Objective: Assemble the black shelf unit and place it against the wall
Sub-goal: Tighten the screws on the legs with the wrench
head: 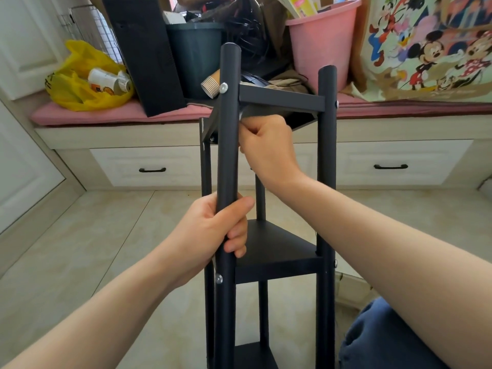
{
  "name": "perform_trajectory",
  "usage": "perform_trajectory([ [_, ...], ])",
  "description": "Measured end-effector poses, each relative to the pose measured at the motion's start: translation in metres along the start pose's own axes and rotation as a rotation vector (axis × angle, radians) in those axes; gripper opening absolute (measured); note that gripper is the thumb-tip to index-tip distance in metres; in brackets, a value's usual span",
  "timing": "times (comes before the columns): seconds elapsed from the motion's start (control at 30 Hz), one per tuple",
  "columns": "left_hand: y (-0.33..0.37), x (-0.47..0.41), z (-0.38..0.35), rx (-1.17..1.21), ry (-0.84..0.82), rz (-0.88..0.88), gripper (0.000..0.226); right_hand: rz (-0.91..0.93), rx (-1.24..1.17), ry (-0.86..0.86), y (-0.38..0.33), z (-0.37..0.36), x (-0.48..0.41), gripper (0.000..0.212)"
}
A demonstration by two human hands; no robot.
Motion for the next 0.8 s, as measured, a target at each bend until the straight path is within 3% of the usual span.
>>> perform_trajectory([
  [0.2, 0.0, 0.0, 0.001, -0.019, -0.006, 0.001, 0.04, 0.012, -0.003, 0.06, 0.003, -0.004, -0.006, 0.049],
  [0.4, -0.001, 0.0, 0.005, -0.034, -0.008, 0.005, 0.037, 0.034, -0.026, -0.008, 0.002, -0.001, -0.004, 0.044],
  [0.57, -0.003, -0.001, 0.004, -0.02, -0.011, 0.013, 0.032, 0.009, -0.073, -0.066, 0.0, 0.004, 0.001, 0.062],
  [0.73, -0.003, -0.001, 0.004, -0.021, -0.02, 0.011, 0.031, -0.022, -0.093, -0.074, -0.003, 0.011, 0.003, 0.031],
  [0.8, -0.003, -0.001, 0.004, -0.027, -0.029, 0.01, 0.031, -0.027, -0.14, -0.075, -0.003, 0.014, 0.004, 0.03],
])
Point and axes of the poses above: each hand's wrist, its own x-axis away from the middle knuckle, its own z-axis out of the back of the hand, y = z × x, the point moved 6 cm from there along -x, towards the middle knuckle, and after that the axes turned 15 degrees about -y, right-handed, at the moved point
